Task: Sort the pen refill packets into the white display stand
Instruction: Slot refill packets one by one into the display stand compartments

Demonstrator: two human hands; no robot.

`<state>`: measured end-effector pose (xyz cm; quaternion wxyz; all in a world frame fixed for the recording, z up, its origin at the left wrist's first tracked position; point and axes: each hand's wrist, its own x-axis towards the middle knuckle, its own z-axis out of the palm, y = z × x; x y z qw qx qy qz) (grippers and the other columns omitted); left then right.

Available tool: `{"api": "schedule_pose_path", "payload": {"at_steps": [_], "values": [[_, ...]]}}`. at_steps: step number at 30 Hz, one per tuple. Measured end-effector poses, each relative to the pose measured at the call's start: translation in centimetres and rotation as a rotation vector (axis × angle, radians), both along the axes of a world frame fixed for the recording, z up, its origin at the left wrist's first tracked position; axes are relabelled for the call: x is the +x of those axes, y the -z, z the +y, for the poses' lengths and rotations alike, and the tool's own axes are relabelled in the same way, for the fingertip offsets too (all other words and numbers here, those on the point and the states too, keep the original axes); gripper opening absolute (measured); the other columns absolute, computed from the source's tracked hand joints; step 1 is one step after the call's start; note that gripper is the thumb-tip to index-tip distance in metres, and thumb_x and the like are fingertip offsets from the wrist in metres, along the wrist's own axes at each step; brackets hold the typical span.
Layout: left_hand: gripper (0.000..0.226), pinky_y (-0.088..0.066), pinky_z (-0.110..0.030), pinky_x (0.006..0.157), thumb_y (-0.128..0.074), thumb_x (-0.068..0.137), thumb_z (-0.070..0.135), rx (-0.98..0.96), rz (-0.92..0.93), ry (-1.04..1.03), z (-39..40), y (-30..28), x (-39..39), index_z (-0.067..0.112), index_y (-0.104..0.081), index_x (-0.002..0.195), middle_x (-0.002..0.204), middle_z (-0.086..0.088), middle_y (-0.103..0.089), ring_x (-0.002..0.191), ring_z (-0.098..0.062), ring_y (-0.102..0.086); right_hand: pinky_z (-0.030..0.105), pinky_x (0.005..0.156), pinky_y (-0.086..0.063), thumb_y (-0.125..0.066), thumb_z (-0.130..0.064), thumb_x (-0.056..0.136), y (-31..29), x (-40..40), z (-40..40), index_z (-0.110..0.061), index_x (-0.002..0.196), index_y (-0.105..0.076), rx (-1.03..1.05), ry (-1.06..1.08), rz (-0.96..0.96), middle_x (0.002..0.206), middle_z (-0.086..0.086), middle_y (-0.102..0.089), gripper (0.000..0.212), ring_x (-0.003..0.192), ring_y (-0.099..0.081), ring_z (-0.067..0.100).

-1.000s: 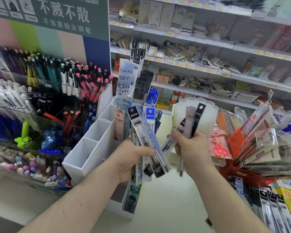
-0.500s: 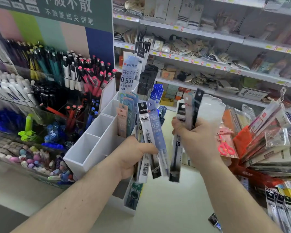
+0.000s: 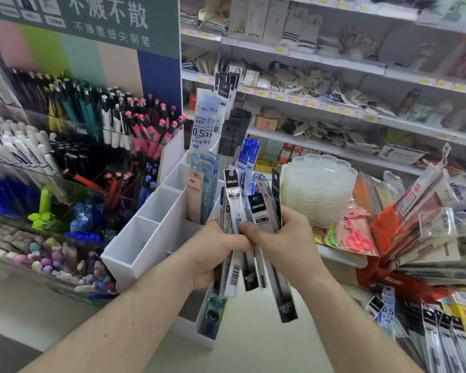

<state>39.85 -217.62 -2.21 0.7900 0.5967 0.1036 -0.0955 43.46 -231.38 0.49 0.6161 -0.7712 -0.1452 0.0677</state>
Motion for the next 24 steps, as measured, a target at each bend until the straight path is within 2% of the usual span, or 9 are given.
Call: {"api": "schedule_pose_path", "payload": {"at_steps": [2, 8, 10, 14, 16, 19, 22, 24], "values": [[0.052, -0.055, -0.049, 0.091, -0.064, 0.066, -0.004, -0.001, -0.022, 0.032, 0.1, 0.1, 0.0, 0.008, -0.07, 0.116, 0.11, -0.02, -0.072, 0.103, -0.037, -0.07, 0.035, 0.069, -0.061, -0.082, -0.004, 0.077, 0.0, 0.0, 0.2, -0.022, 0.082, -0.071, 0.02, 0.002, 0.03, 0.077, -0.005, -0.076, 0.021, 0.073, -0.073, 0.013], [0.052, -0.056, -0.041, 0.091, -0.066, 0.068, -0.007, 0.011, -0.081, 0.105, 0.2, 0.2, -0.2, 0.008, -0.068, 0.118, 0.114, -0.018, -0.072, 0.108, -0.031, -0.069, 0.04, 0.075, -0.061, -0.083, -0.006, 0.076, 0.2, -0.2, 0.2, -0.021, 0.087, -0.074, -0.029, -0.008, 0.039, 0.082, -0.004, -0.077, 0.021, 0.078, -0.075, 0.015], [0.051, -0.056, -0.035, 0.089, -0.068, 0.07, -0.005, 0.004, -0.106, 0.12, 0.3, 0.2, -0.3, 0.008, -0.067, 0.12, 0.115, -0.016, -0.072, 0.109, -0.027, -0.068, 0.039, 0.073, -0.061, -0.079, 0.0, 0.077, 0.1, -0.1, 0.1, -0.017, 0.087, -0.074, 0.008, -0.012, 0.064, 0.082, -0.002, -0.078, 0.021, 0.078, -0.075, 0.016], [0.051, -0.055, -0.038, 0.093, -0.072, 0.074, 0.01, -0.061, -0.09, 0.085, 0.3, 0.2, -0.4, 0.009, -0.064, 0.124, 0.118, -0.014, -0.071, 0.112, -0.027, -0.067, 0.037, 0.068, -0.061, -0.071, 0.008, 0.082, -0.2, 0.2, -0.3, -0.006, 0.09, -0.074, 0.164, 0.003, 0.183, 0.084, 0.009, -0.077, 0.016, 0.078, -0.075, 0.024], [0.051, -0.055, -0.039, 0.091, -0.074, 0.071, 0.016, -0.074, -0.059, 0.024, 0.4, 0.2, -0.3, 0.01, -0.065, 0.12, 0.11, -0.012, -0.074, 0.103, -0.025, -0.07, 0.039, 0.067, -0.061, -0.07, 0.006, 0.085, -0.3, 0.4, -0.7, -0.003, 0.093, -0.072, 0.241, 0.037, 0.228, 0.085, 0.012, -0.077, 0.012, 0.078, -0.075, 0.029], [0.038, -0.053, -0.037, 0.075, -0.07, 0.065, 0.012, -0.098, -0.026, -0.026, 0.5, 0.1, -0.1, 0.01, -0.066, 0.103, 0.079, -0.005, -0.067, 0.068, -0.018, -0.067, 0.043, 0.064, -0.061, -0.069, 0.002, 0.087, -0.3, 0.8, -1.3, 0.001, 0.099, -0.07, 0.334, 0.133, 0.26, 0.089, 0.017, -0.076, 0.013, 0.08, -0.074, 0.034], [0.028, -0.048, -0.031, 0.062, -0.063, 0.062, 0.005, -0.168, -0.001, -0.033, 0.5, 0.1, 0.1, 0.009, -0.062, 0.09, 0.066, -0.003, -0.058, 0.055, -0.017, -0.06, 0.059, 0.08, -0.058, -0.069, -0.003, 0.087, 0.0, 0.8, -1.2, 0.006, 0.111, -0.066, 0.421, 0.187, 0.28, 0.102, 0.025, -0.073, 0.026, 0.093, -0.071, 0.044], [0.024, -0.046, -0.027, 0.053, -0.066, 0.066, 0.009, -0.203, 0.005, -0.009, 0.3, 0.0, 0.1, 0.01, -0.057, 0.088, 0.06, -0.002, -0.053, 0.05, -0.015, -0.053, 0.061, 0.085, -0.056, -0.07, -0.004, 0.088, 0.2, 0.5, -0.6, 0.005, 0.112, -0.066, 0.449, 0.209, 0.298, 0.103, 0.024, -0.073, 0.026, 0.094, -0.071, 0.043]]}}
